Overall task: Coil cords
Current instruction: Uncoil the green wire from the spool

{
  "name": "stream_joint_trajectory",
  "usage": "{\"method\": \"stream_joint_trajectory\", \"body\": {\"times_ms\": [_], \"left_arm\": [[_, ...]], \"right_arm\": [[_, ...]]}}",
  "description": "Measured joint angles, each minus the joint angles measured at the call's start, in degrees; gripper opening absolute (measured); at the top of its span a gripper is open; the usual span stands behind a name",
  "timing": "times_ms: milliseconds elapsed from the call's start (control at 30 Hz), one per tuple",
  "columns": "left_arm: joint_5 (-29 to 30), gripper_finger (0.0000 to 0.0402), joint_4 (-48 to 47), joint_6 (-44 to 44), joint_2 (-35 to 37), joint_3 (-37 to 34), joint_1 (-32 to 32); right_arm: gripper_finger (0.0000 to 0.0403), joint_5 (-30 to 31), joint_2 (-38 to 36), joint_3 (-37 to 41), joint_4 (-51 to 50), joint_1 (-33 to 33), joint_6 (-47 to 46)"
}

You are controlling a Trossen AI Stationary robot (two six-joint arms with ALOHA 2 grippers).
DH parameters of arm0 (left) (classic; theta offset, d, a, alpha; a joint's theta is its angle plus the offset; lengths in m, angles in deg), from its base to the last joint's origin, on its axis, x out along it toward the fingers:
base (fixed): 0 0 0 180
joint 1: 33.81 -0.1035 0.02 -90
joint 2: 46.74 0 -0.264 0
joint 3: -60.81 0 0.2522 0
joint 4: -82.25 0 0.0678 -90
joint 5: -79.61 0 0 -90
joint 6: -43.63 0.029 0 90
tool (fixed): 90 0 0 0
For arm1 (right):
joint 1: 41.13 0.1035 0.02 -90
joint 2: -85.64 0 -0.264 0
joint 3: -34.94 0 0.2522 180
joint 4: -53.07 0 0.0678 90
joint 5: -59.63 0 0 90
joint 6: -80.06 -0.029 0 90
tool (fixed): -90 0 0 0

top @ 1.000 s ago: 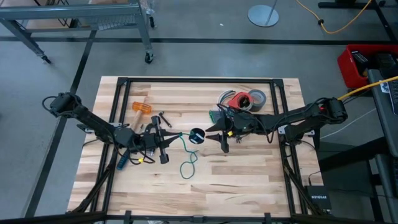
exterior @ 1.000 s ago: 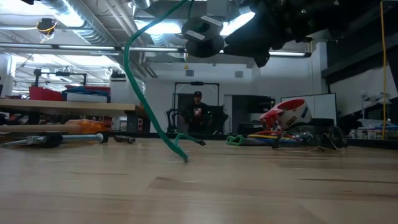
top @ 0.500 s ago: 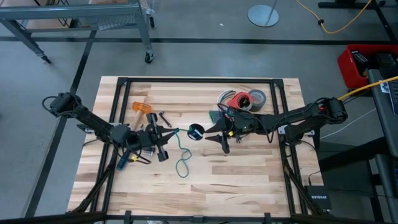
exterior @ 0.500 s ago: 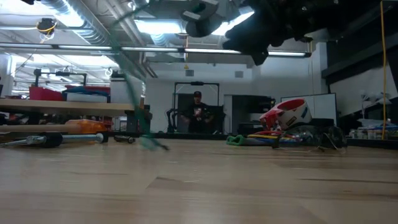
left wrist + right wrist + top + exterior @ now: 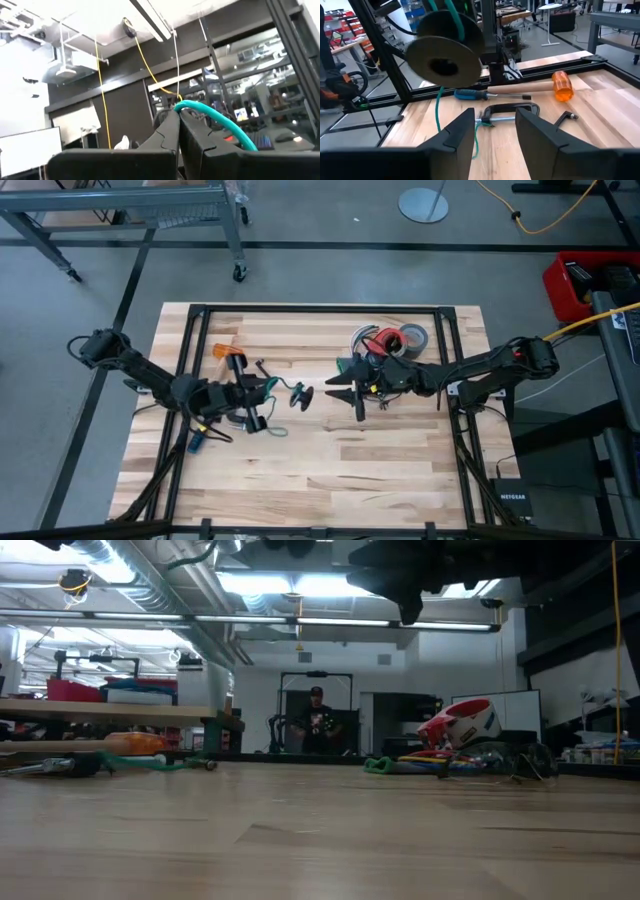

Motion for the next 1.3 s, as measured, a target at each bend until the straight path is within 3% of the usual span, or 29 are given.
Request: {"method": "stream_joint_trajectory", "body": {"times_ms": [367,567,867,1300], "left_arm": [[-2.33,0.0001,0.21,-2.06,-0.04,0.0,-2.69],[-5.54,0.0001,0.02,-5.4,-0.04,0.0,-4.19],[-7.38,0.0,-1.63,-7.3,-0.05,0.0,-3.98],[-7.22,0.0,-1.63,-6.88,-0.07,0.0,-4.06]], "right_arm": [[0.0146,-0.06,0.27,0.0,1.9,0.0,-0.18],[0.0146,-0.08,4.24,0.0,8.46,0.02,-0.2],[0.0146,-0.09,7.82,0.0,10.06,0.0,0.58],[0.0146,-1.55,9.73,0.0,11.04,2.17,0.7]]}}
